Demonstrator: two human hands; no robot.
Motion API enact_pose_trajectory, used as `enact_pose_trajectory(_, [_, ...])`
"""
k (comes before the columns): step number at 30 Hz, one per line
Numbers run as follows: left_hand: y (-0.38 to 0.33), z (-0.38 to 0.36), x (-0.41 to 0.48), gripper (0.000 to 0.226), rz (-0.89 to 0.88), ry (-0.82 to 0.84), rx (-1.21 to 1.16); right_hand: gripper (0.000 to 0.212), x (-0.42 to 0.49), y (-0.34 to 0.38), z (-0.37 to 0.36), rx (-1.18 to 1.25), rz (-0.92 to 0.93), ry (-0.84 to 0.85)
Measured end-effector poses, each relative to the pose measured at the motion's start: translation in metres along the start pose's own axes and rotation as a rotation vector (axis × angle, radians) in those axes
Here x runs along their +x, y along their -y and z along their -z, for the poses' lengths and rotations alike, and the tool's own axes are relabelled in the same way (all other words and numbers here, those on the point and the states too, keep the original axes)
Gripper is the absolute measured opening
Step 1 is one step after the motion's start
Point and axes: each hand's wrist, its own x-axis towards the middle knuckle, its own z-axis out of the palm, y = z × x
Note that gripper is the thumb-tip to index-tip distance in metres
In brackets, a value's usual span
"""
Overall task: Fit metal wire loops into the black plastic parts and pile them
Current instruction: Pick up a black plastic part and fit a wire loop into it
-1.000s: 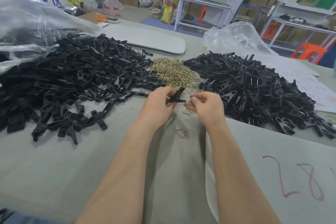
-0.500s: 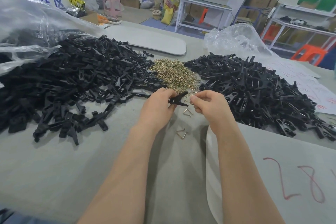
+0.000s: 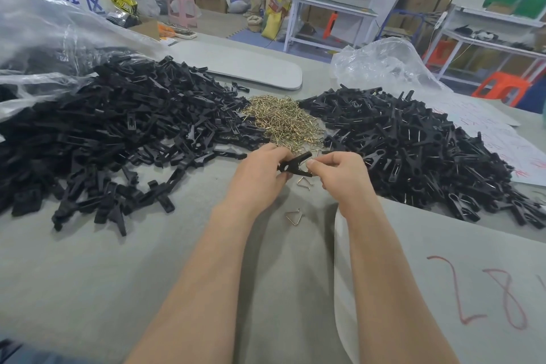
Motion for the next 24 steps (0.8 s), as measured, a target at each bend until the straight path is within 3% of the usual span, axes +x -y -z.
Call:
enact_pose_trajectory(3, [-0.001,0.004,-0.001,0.017,-0.014,0.032,-0.004,0.009,0.000,0.000,0.004,0.055,-0.042,0.067])
enact_pose_trajectory(8, [-0.003,0.010,-0.002,0.014,-0.023,0.095,-0.087,0.014,0.000,-0.001,0.016,0.354,-0.217,0.287])
enact_pose_trajectory(24, [-0.001,0.006,0.000,0.018,-0.072,0.108,-0.013,0.023,0.001,-0.001,0.011,0.302,-0.209,0.271])
